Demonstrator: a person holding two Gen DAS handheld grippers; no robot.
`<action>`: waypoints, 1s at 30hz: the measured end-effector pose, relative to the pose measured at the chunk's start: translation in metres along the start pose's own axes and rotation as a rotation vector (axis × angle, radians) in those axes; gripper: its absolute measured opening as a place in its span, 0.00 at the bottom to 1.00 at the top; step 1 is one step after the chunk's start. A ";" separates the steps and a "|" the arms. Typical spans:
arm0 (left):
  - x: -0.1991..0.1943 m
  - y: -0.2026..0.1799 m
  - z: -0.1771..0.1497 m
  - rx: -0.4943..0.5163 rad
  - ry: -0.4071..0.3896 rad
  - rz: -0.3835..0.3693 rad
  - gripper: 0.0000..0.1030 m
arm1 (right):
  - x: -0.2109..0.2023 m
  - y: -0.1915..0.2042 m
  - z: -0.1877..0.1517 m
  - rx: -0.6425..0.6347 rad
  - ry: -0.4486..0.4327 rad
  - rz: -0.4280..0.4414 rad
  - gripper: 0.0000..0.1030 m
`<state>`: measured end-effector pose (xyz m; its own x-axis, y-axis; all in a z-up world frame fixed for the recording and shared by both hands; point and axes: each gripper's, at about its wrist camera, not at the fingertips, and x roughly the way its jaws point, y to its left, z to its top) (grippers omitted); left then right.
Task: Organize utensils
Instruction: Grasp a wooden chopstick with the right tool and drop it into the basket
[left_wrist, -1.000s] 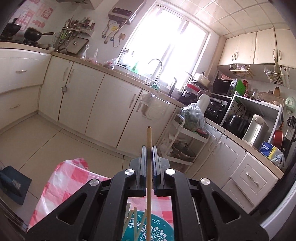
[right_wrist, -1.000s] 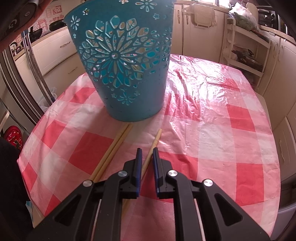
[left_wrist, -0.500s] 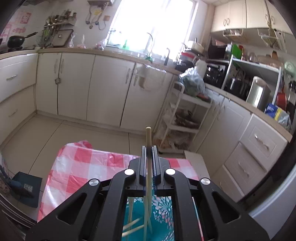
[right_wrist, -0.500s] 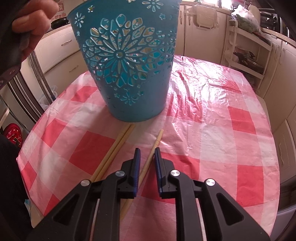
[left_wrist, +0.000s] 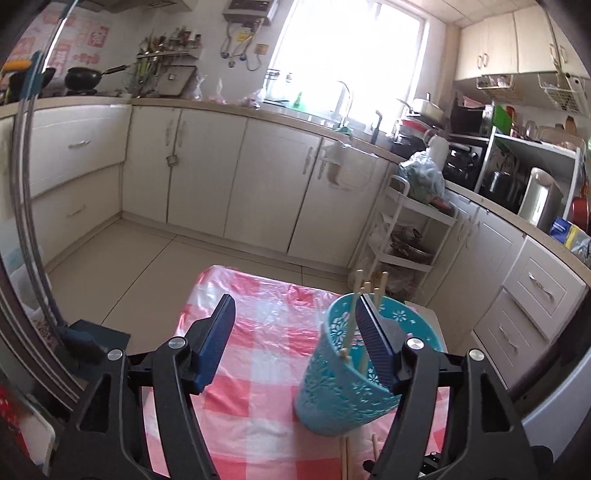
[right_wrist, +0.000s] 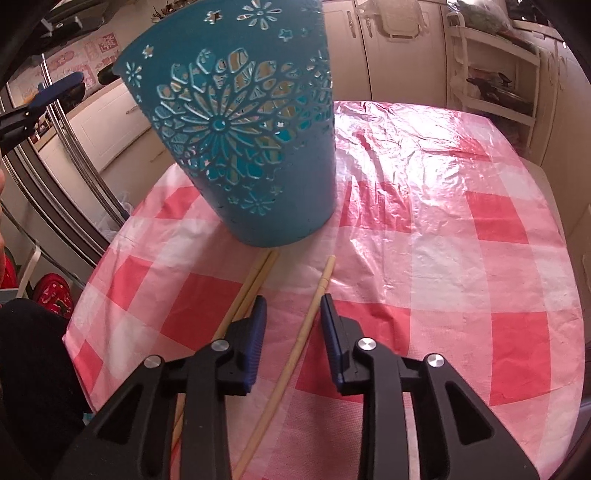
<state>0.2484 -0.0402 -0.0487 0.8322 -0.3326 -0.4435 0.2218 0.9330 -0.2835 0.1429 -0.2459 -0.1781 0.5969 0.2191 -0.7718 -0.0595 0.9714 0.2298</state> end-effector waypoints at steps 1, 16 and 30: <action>0.001 0.009 -0.002 -0.022 0.008 0.006 0.63 | 0.000 0.001 0.000 0.000 0.000 -0.011 0.24; 0.031 0.054 -0.023 -0.148 0.134 0.067 0.63 | -0.030 -0.012 0.006 0.031 0.013 0.008 0.05; 0.035 0.053 -0.025 -0.154 0.144 0.068 0.63 | -0.157 0.005 0.087 0.088 -0.300 0.358 0.05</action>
<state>0.2763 -0.0055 -0.1008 0.7588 -0.2961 -0.5801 0.0778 0.9255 -0.3706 0.1189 -0.2833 -0.0041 0.7566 0.4902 -0.4327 -0.2433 0.8253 0.5097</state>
